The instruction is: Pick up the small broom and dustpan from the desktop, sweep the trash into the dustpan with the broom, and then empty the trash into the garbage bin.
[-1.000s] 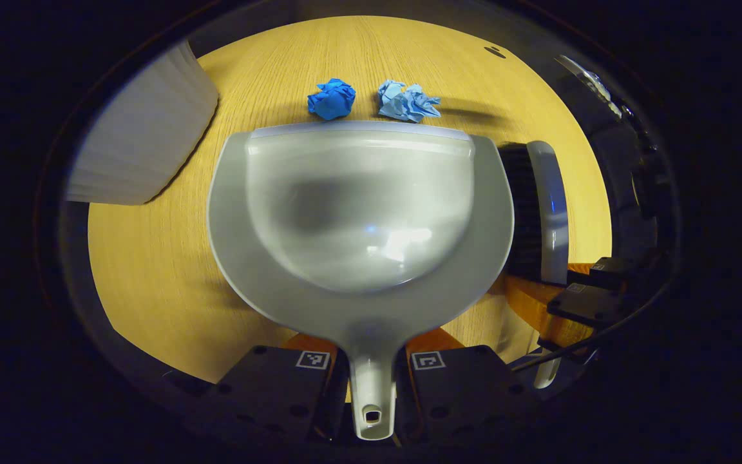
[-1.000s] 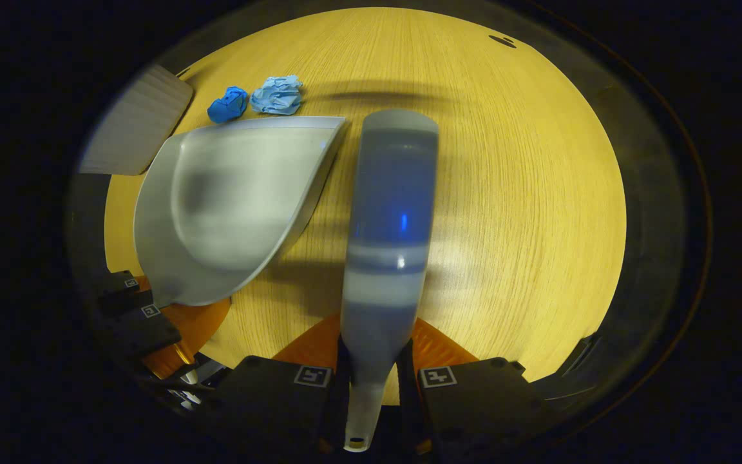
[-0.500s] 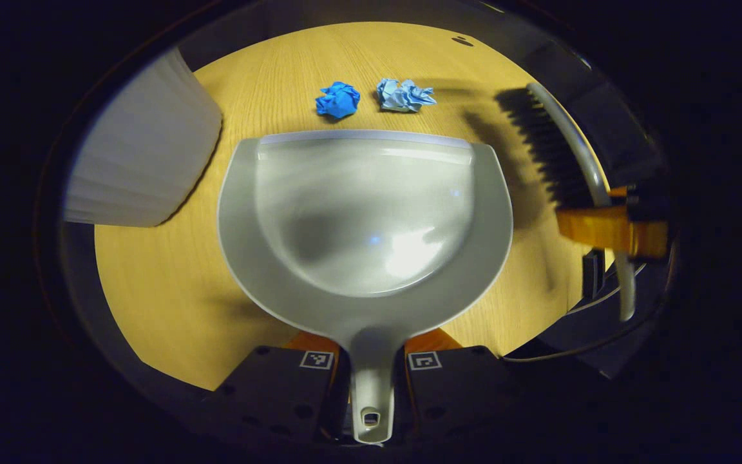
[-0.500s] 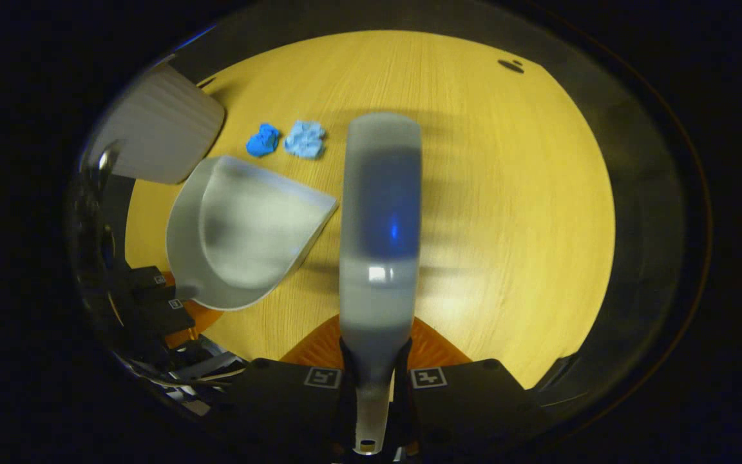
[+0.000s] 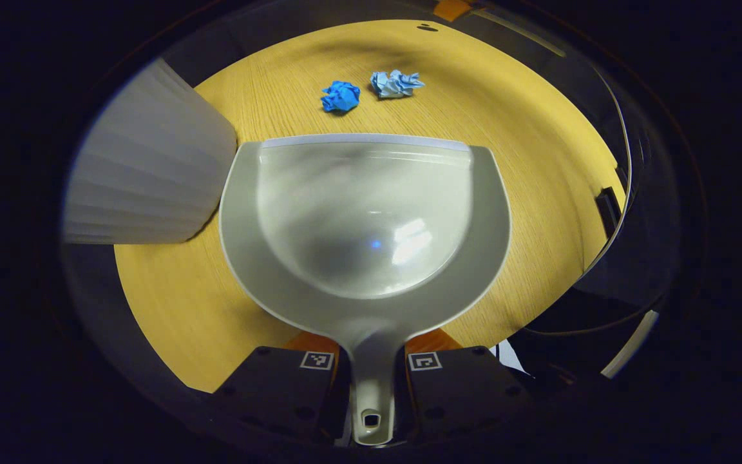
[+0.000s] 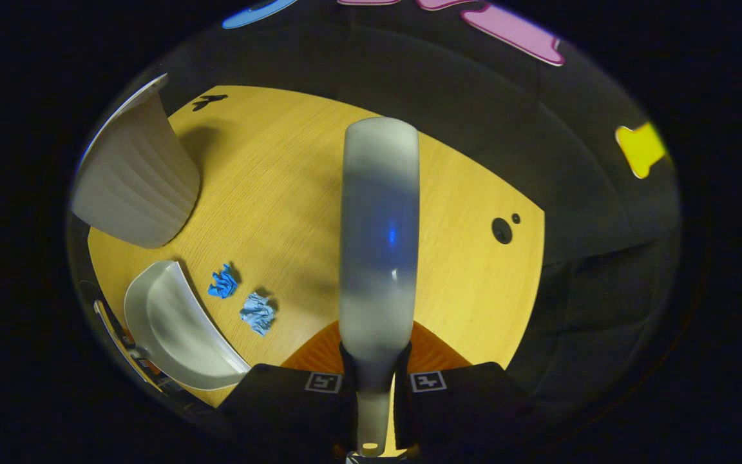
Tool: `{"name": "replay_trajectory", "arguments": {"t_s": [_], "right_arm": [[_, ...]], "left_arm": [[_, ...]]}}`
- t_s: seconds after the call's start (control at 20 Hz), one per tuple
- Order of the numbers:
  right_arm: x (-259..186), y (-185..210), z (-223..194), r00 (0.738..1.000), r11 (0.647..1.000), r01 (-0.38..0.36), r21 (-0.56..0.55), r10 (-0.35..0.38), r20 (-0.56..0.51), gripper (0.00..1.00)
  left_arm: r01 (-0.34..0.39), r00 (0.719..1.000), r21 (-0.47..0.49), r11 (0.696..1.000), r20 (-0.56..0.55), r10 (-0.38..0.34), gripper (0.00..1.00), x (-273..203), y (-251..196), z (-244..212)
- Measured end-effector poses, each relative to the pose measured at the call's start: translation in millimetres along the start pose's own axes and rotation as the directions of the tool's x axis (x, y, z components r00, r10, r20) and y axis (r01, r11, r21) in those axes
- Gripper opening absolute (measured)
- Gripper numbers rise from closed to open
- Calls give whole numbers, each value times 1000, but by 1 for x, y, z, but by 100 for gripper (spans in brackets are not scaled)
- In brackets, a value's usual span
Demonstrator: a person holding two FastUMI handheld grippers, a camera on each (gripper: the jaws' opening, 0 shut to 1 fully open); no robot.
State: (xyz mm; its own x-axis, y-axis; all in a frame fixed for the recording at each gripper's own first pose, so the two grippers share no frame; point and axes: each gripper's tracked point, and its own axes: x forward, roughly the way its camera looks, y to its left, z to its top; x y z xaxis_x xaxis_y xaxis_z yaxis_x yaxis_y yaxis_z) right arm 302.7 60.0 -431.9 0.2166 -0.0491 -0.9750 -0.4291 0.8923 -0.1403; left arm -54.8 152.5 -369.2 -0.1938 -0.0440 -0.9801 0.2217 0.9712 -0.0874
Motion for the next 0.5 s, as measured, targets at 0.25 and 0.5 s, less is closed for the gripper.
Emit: {"name": "replay_trajectory", "arguments": {"t_s": [0.25, 0.5], "right_arm": [[68, 35, -24, 990, 945, 4, -328, -51, -133, 25], [76, 63, -28, 985, 821, 20, -571, -115, -130, 24]], "left_arm": [[40, 998, -49, 998, -37, -42, 26, 4, -3, -4], [32, 998, -26, 999, -50, -34, 26, 4, -1, -3]]}}
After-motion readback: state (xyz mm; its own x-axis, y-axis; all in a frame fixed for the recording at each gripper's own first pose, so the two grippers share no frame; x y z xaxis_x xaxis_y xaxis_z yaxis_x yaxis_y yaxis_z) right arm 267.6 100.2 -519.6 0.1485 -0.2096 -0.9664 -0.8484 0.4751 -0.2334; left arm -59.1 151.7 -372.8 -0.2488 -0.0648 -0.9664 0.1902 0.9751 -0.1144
